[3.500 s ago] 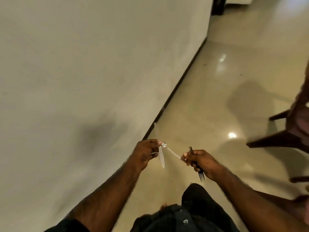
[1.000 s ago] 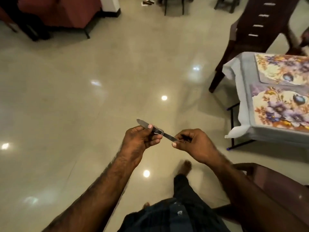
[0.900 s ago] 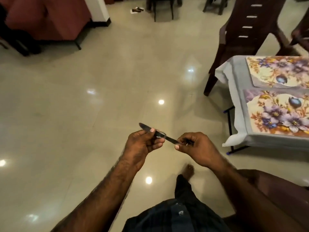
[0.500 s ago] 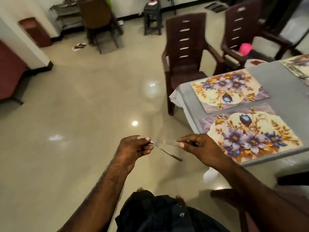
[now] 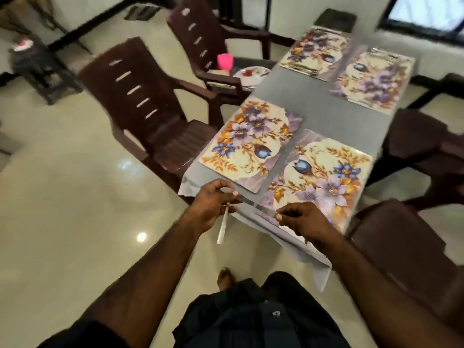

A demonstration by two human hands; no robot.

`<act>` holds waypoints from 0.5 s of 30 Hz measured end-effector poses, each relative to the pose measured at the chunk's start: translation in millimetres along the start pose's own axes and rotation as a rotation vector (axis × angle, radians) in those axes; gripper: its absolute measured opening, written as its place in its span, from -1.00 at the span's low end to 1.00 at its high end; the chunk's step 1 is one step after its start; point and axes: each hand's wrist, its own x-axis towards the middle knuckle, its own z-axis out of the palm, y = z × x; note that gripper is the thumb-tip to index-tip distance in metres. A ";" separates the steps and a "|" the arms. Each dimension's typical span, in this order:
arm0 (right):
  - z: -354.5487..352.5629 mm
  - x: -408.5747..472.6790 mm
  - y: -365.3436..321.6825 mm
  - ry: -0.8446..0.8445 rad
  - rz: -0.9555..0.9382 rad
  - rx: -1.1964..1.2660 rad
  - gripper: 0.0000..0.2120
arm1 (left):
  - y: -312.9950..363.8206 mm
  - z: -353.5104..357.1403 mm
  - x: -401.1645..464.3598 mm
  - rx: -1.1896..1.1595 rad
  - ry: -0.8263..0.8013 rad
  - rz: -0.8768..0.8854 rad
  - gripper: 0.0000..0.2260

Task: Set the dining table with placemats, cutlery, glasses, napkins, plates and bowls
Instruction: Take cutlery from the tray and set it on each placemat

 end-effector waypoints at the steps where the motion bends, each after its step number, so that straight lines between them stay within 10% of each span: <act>1: -0.9 -0.6 4.5 0.025 0.014 -0.006 -0.92 | 0.8 0.3 10.5 0.119 -0.043 0.002 -0.92; 15: -57.6 14.7 150.8 0.347 0.403 -0.414 -0.78 | -62.0 89.6 130.4 1.480 -0.445 0.306 -0.78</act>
